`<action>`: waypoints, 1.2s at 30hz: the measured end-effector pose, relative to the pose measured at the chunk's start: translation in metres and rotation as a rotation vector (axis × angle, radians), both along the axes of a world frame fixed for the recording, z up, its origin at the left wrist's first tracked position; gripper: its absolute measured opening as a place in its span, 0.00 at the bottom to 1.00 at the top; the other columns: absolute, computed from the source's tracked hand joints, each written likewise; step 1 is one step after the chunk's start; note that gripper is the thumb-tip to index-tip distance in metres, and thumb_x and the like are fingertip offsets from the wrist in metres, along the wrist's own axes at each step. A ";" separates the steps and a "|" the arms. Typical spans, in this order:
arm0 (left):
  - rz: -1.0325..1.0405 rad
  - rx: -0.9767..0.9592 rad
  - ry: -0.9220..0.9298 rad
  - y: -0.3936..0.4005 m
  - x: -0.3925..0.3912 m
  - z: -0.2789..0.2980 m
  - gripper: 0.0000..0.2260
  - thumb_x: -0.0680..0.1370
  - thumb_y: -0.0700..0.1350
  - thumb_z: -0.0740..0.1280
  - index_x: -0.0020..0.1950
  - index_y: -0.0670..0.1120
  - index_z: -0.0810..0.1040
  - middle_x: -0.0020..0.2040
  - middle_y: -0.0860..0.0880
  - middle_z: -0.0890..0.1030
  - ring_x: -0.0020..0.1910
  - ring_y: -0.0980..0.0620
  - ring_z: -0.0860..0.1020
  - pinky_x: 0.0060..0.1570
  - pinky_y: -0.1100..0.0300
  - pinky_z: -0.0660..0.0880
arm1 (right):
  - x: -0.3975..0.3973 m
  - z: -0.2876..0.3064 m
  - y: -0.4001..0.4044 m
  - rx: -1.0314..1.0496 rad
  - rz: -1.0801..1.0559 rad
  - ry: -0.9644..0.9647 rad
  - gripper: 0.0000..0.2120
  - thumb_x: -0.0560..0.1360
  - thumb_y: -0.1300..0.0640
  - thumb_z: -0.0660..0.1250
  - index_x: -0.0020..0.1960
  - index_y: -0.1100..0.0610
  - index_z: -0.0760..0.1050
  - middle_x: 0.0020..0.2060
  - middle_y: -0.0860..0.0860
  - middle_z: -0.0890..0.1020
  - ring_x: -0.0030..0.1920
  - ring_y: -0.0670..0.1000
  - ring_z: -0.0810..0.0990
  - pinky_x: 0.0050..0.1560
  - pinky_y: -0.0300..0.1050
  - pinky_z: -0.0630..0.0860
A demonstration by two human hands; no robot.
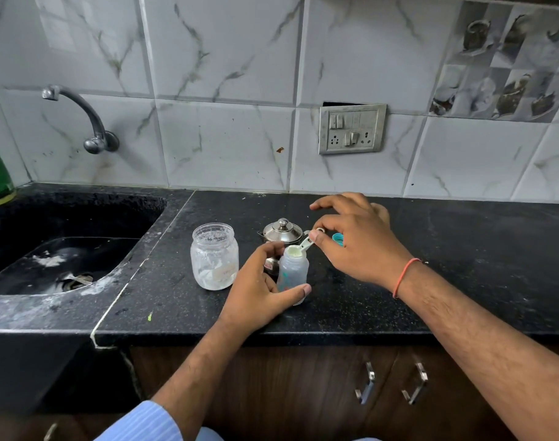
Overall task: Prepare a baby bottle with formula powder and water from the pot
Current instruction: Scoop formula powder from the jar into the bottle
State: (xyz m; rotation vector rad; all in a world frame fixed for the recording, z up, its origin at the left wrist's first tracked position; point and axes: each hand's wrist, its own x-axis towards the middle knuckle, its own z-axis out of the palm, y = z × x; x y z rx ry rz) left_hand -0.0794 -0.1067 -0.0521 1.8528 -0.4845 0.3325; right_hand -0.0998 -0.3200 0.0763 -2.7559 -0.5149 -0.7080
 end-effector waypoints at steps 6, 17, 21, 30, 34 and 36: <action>0.037 0.030 0.068 -0.002 0.005 -0.002 0.25 0.74 0.51 0.85 0.67 0.57 0.81 0.41 0.67 0.83 0.32 0.69 0.76 0.36 0.73 0.70 | -0.001 -0.002 0.005 -0.184 0.098 -0.136 0.15 0.80 0.40 0.62 0.52 0.46 0.85 0.59 0.40 0.81 0.65 0.50 0.75 0.59 0.58 0.74; 0.017 0.018 0.079 -0.001 0.010 -0.006 0.21 0.74 0.52 0.85 0.64 0.53 0.84 0.43 0.61 0.84 0.31 0.69 0.76 0.36 0.72 0.69 | -0.002 -0.002 0.008 -0.246 0.119 -0.141 0.16 0.83 0.42 0.59 0.54 0.46 0.84 0.46 0.42 0.83 0.48 0.51 0.79 0.47 0.52 0.74; 0.022 0.018 0.093 -0.001 0.013 -0.008 0.22 0.73 0.53 0.85 0.64 0.54 0.84 0.41 0.65 0.84 0.31 0.69 0.76 0.35 0.72 0.68 | -0.003 -0.003 0.009 -0.231 0.134 -0.128 0.17 0.83 0.43 0.59 0.54 0.47 0.84 0.44 0.43 0.84 0.45 0.52 0.80 0.44 0.51 0.76; 0.044 0.062 0.075 -0.001 0.014 -0.008 0.26 0.73 0.56 0.85 0.68 0.54 0.83 0.51 0.60 0.87 0.35 0.71 0.77 0.41 0.71 0.70 | -0.005 -0.006 0.006 -0.173 0.127 -0.204 0.14 0.83 0.45 0.62 0.53 0.48 0.84 0.43 0.44 0.86 0.43 0.53 0.82 0.42 0.53 0.79; 0.041 0.056 0.092 -0.001 0.014 -0.008 0.27 0.72 0.57 0.85 0.68 0.55 0.83 0.53 0.59 0.87 0.39 0.69 0.79 0.46 0.65 0.74 | -0.008 -0.007 0.008 -0.161 0.113 -0.167 0.16 0.83 0.43 0.59 0.54 0.47 0.84 0.44 0.44 0.87 0.45 0.53 0.85 0.43 0.53 0.80; 0.040 0.052 0.098 -0.001 0.015 -0.009 0.27 0.72 0.57 0.85 0.68 0.55 0.83 0.53 0.59 0.87 0.38 0.69 0.78 0.46 0.65 0.73 | -0.008 -0.011 0.009 -0.172 0.121 -0.219 0.15 0.84 0.44 0.60 0.54 0.48 0.84 0.43 0.44 0.87 0.43 0.53 0.84 0.43 0.52 0.79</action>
